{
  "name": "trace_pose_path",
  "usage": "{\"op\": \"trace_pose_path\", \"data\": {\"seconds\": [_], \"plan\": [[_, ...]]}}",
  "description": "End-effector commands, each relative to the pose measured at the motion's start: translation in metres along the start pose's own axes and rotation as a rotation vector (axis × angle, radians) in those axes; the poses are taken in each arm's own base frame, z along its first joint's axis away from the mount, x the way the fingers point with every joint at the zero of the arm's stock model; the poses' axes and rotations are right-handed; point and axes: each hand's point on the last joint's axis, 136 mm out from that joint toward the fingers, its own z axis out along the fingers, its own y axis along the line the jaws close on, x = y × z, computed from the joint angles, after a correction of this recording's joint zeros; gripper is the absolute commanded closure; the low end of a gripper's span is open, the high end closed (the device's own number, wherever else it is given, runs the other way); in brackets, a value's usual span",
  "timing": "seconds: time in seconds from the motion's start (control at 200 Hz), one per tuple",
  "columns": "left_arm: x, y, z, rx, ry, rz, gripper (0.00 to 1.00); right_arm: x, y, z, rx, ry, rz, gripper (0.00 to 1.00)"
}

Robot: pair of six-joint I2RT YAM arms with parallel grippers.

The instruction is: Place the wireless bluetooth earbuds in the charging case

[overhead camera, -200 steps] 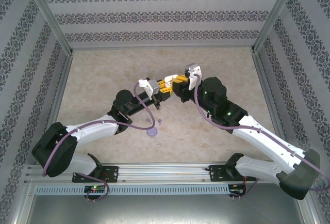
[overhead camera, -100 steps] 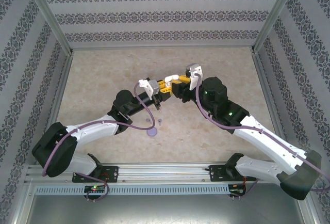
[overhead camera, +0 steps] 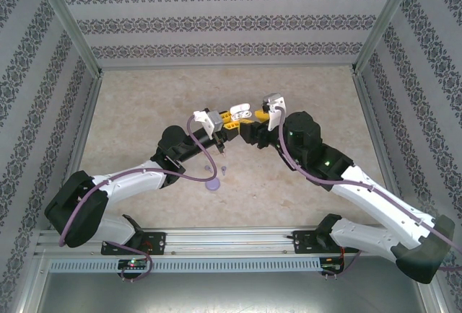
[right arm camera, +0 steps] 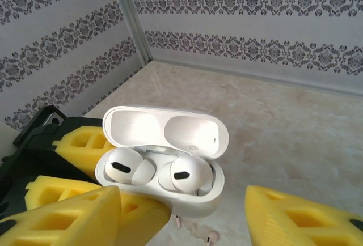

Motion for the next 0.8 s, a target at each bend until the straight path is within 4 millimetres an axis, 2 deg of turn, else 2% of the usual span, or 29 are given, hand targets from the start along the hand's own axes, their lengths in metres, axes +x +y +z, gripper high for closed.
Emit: {"op": "trace_pose_path", "data": {"seconds": [0.0, 0.245, 0.445, 0.505, 0.635, 0.794], "plan": [[-0.03, -0.003, 0.004, 0.007, -0.091, 0.036, 1.0, -0.006, 0.003, -0.011, -0.011, -0.019, 0.027, 0.36], [-0.02, -0.003, 0.004, 0.011, -0.071, 0.035, 1.0, -0.054, 0.012, -0.03, -0.027, -0.074, 0.096, 0.32], [-0.01, -0.006, -0.001, 0.016, -0.045, 0.041, 1.0, -0.076, 0.001, -0.024, 0.045, -0.016, 0.154, 0.35], [-0.006, -0.007, -0.002, 0.022, -0.036, 0.041, 1.0, -0.077, -0.005, -0.019, 0.077, 0.027, 0.166, 0.41], [0.002, -0.013, -0.004, 0.054, -0.005, 0.045, 1.0, -0.07, -0.02, 0.001, 0.105, 0.147, 0.233, 0.68], [0.008, -0.021, -0.005, 0.096, 0.024, 0.048, 1.0, -0.057, -0.029, 0.033, 0.063, 0.275, 0.316, 0.89]]}}
